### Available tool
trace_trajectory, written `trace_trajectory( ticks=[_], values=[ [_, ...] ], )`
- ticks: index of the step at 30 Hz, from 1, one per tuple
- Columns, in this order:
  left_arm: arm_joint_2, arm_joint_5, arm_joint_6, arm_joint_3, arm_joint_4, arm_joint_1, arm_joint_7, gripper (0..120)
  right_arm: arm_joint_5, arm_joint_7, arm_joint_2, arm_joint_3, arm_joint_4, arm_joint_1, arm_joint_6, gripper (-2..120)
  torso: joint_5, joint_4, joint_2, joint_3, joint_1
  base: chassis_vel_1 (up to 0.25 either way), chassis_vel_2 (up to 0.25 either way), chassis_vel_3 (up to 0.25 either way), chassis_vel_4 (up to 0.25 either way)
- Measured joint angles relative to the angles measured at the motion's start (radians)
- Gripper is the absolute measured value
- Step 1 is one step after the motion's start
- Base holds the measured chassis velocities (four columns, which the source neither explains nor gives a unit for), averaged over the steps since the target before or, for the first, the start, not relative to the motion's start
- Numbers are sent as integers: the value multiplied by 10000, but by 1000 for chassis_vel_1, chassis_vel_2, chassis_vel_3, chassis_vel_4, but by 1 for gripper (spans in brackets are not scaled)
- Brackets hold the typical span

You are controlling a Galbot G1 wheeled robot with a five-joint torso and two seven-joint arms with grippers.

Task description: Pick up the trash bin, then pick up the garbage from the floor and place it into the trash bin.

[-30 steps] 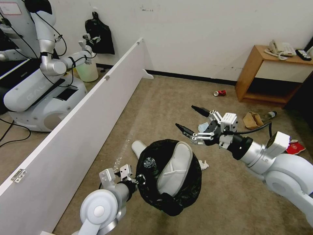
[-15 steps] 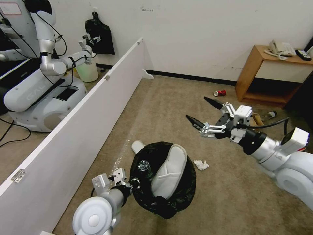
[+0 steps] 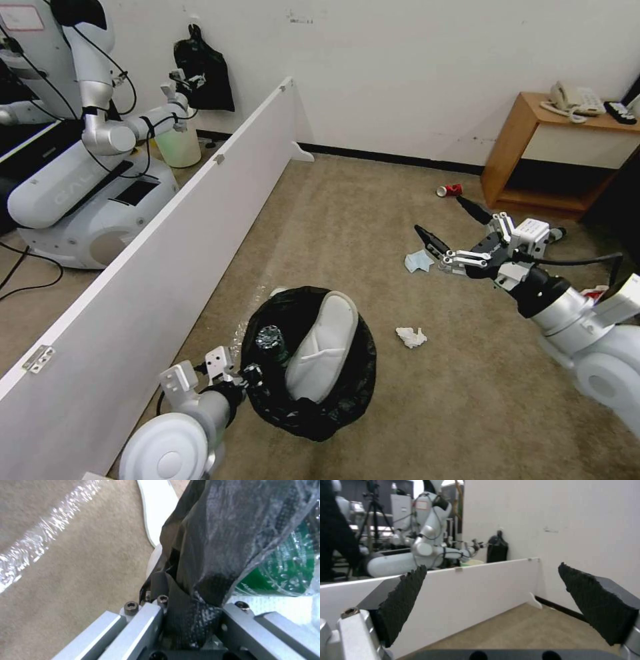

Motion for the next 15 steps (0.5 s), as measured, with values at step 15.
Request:
trace_trajectory(
  ticks=[15],
  values=[
    [137,144,-160,-101,336,-565,30,0,-2459,367,1084,-70,-535,-1136,172,100,-1,0,0,0,0,0,0,0,0]
  ],
)
